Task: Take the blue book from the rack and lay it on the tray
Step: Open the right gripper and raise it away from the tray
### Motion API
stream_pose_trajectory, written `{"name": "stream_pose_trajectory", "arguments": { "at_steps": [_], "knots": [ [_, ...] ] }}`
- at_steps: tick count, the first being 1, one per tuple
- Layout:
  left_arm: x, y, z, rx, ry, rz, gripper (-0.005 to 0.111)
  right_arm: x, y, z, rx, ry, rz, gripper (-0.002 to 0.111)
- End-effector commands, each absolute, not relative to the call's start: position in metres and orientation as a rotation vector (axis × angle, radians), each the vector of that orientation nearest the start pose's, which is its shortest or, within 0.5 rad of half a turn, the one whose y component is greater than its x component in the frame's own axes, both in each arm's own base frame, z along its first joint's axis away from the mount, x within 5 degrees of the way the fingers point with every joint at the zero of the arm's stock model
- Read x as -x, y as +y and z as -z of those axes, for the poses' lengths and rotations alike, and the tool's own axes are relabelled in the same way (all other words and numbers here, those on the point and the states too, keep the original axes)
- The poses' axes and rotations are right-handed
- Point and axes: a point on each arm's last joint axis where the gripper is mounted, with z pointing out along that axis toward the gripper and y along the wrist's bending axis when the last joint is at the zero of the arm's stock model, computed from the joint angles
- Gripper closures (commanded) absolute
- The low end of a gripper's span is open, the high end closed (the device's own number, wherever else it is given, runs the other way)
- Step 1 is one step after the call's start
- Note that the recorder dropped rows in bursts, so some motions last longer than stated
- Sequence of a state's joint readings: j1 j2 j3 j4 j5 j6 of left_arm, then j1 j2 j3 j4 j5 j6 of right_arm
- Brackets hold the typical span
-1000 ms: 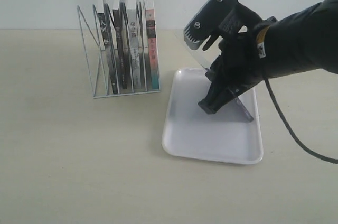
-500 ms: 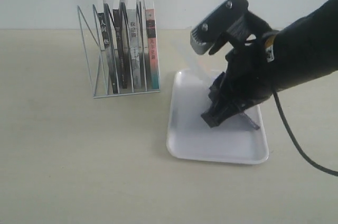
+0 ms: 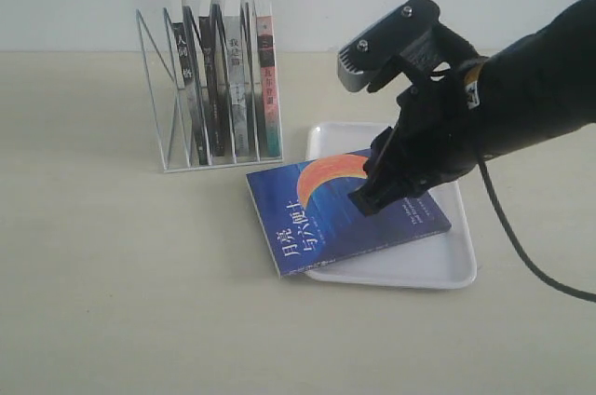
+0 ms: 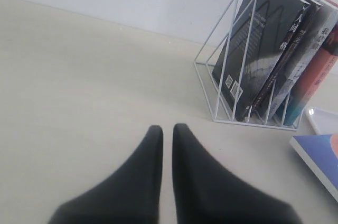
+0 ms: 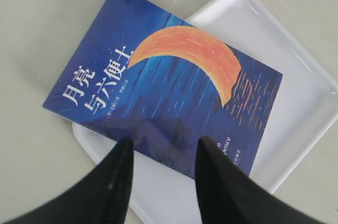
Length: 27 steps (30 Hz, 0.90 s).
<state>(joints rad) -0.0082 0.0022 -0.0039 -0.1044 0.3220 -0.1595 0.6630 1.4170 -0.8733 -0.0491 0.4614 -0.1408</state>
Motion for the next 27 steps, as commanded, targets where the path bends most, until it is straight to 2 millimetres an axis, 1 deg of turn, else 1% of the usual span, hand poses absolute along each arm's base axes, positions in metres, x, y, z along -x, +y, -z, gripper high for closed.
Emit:
{"name": "stream_pose_trajectory", "arguments": {
  "at_steps": [1,2,3,4,9,11,13,15,19,27],
  "knots": [
    [-0.054,-0.004,-0.185,0.196,1.789,0.220,0.101,-0.220,0.169,-0.273,0.964,2.247,-0.207,0.075],
    [-0.054,-0.004,-0.185,0.196,1.789,0.220,0.101,-0.217,0.166,-0.280,0.942,2.236,-0.218,0.083],
    [-0.054,-0.004,-0.185,0.196,1.789,0.220,0.101,-0.213,0.163,-0.287,0.917,2.225,-0.227,0.094],
    [-0.054,-0.004,-0.185,0.196,1.789,0.220,0.101,-0.210,0.160,-0.293,0.907,2.204,-0.226,0.107],
    [-0.054,-0.004,-0.185,0.196,1.789,0.220,0.101,-0.192,0.141,-0.325,0.778,2.109,-0.243,0.108],
    [-0.054,-0.004,-0.185,0.196,1.789,0.220,0.101,-0.186,0.132,-0.332,0.725,2.100,-0.226,0.108],
    [-0.054,-0.004,-0.185,0.196,1.789,0.220,0.101,-0.179,0.126,-0.339,0.666,2.099,-0.246,0.108],
    [-0.054,-0.004,-0.185,0.196,1.789,0.220,0.101,-0.174,0.122,-0.346,0.655,2.071,-0.256,0.108],
    [-0.054,-0.004,-0.185,0.196,1.789,0.220,0.101,-0.167,0.117,-0.353,0.638,2.040,-0.274,0.108],
    [-0.054,-0.004,-0.185,0.196,1.789,0.220,0.101,-0.166,0.116,-0.355,0.636,2.034,-0.276,0.108]
  ]
}}
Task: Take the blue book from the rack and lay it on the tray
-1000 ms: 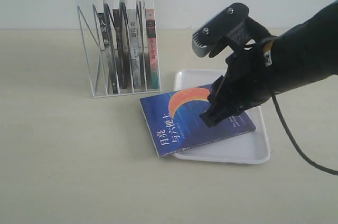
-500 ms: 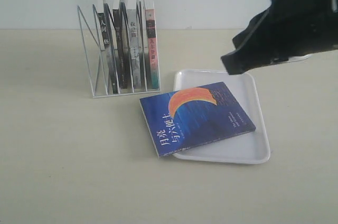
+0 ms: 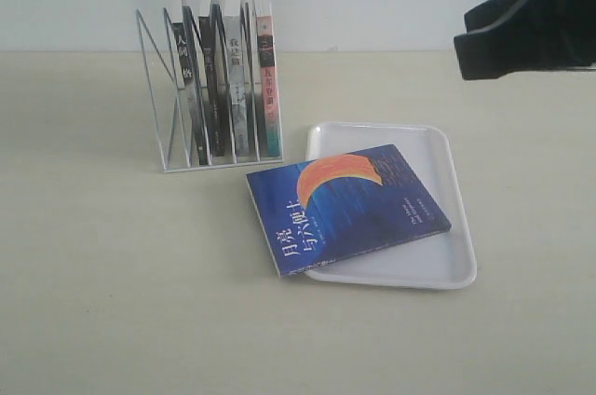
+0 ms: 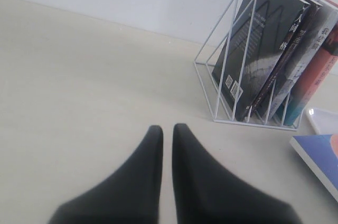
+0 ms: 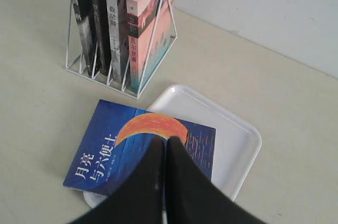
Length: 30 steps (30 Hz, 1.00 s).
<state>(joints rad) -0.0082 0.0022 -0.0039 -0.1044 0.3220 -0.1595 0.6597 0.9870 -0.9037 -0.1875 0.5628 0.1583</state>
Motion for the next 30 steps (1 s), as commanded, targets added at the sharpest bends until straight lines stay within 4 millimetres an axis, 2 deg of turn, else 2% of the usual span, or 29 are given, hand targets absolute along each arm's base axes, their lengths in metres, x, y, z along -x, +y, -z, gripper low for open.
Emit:
{"name": "stream_pose_trajectory", "arguments": {
  "at_steps": [1,5,9,12,15,18,19,23,25,30],
  "knots": [
    [-0.054,-0.004,-0.185,0.196,1.789,0.220,0.101,-0.166,0.116,-0.355,0.636,2.034,-0.276,0.108],
    [-0.054,-0.004,-0.185,0.196,1.789,0.220,0.101,-0.164,0.114,-0.358,0.649,2.010,-0.254,0.108],
    [-0.054,-0.004,-0.185,0.196,1.789,0.220,0.101,-0.155,0.102,-0.369,0.663,1.930,-0.191,0.108],
    [-0.054,-0.004,-0.185,0.196,1.789,0.220,0.101,-0.136,0.073,-0.387,0.542,1.818,-0.173,0.108],
    [-0.054,-0.004,-0.185,0.196,1.789,0.220,0.101,-0.121,0.049,-0.379,0.427,1.675,-0.149,0.108],
    [-0.054,-0.004,-0.185,0.196,1.789,0.220,0.101,-0.099,0.026,-0.329,0.317,1.539,-0.086,0.108],
    [-0.054,-0.004,-0.185,0.196,1.789,0.220,0.101,-0.087,0.020,-0.301,0.276,1.513,-0.069,0.108],
    [-0.054,-0.004,-0.185,0.196,1.789,0.220,0.101,-0.069,0.012,-0.233,0.167,1.571,-0.096,0.108],
    [-0.054,-0.004,-0.185,0.196,1.789,0.220,0.101,-0.067,0.011,-0.218,0.168,1.591,-0.097,0.108],
    [-0.054,-0.004,-0.185,0.196,1.789,0.220,0.101,-0.067,0.011,-0.210,0.168,1.620,-0.093,0.108]
  ]
}}
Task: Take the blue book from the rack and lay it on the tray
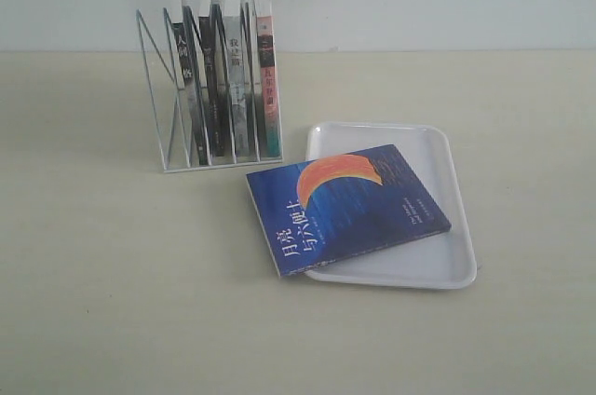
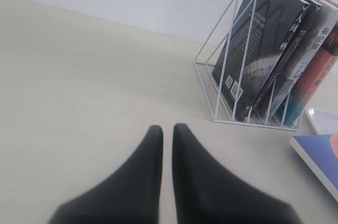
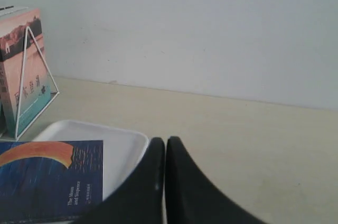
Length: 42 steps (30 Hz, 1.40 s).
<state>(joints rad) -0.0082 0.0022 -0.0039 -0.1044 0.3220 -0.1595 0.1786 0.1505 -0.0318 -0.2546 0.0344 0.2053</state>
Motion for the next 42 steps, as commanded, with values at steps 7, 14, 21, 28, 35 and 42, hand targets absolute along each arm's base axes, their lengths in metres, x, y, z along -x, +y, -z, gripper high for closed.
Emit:
{"name": "stream_pose_trajectory", "arguments": {
  "at_steps": [7,14,21,28,35,42],
  "knots": [
    [-0.054,-0.004,-0.185,0.196,1.789,0.220,0.101,-0.066,0.011,-0.204,0.171,1.621,-0.099,0.108],
    [-0.054,-0.004,-0.185,0.196,1.789,0.220,0.101,-0.061,0.010,-0.205,0.143,1.593,-0.124,0.108],
    [-0.054,-0.004,-0.185,0.196,1.789,0.220,0.101,-0.055,0.010,-0.195,0.116,1.681,-0.157,0.108],
    [-0.054,-0.004,-0.185,0.196,1.789,0.220,0.101,-0.053,0.009,-0.184,0.126,1.807,-0.149,0.108],
    [-0.054,-0.004,-0.185,0.196,1.789,0.220,0.101,-0.053,0.009,-0.182,0.130,1.826,-0.145,0.108],
    [-0.054,-0.004,-0.185,0.196,1.789,0.220,0.101,-0.053,0.006,-0.182,0.076,1.830,-0.103,0.108]
  ]
}}
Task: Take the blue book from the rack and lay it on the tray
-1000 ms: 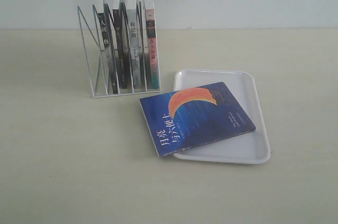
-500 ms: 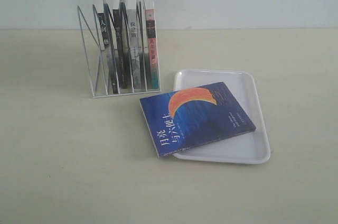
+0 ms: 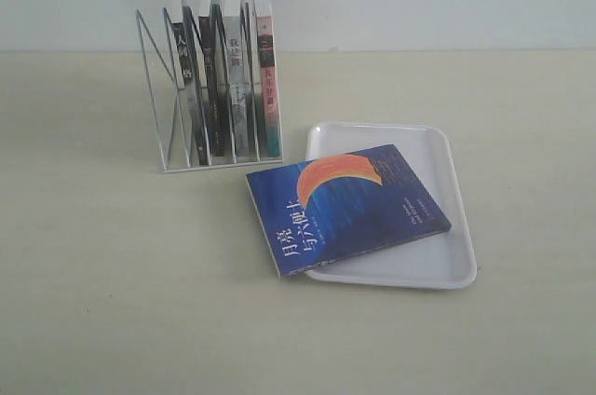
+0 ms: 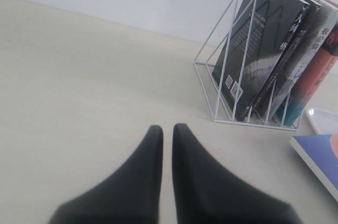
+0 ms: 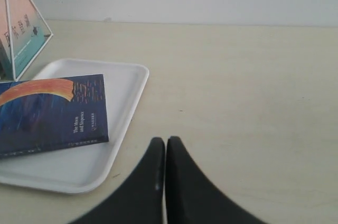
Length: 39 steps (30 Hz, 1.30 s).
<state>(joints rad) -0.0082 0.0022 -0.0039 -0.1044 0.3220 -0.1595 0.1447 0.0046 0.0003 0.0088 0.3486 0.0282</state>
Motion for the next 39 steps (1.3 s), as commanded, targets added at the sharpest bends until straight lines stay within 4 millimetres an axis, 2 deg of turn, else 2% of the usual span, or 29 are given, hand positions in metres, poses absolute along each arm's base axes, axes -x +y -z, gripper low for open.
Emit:
{"name": "stream_pose_trajectory", "arguments": {
  "at_steps": [1,39],
  "knots": [
    [-0.0541,-0.0036,-0.1851,0.196,1.789,0.220,0.101,-0.0531,0.0061,-0.1819,0.073,1.831,-0.101,0.108],
    [-0.0541,-0.0036,-0.1851,0.196,1.789,0.220,0.101,-0.0535,0.0061,-0.1837,0.072,1.810,-0.102,0.108]
  ]
}}
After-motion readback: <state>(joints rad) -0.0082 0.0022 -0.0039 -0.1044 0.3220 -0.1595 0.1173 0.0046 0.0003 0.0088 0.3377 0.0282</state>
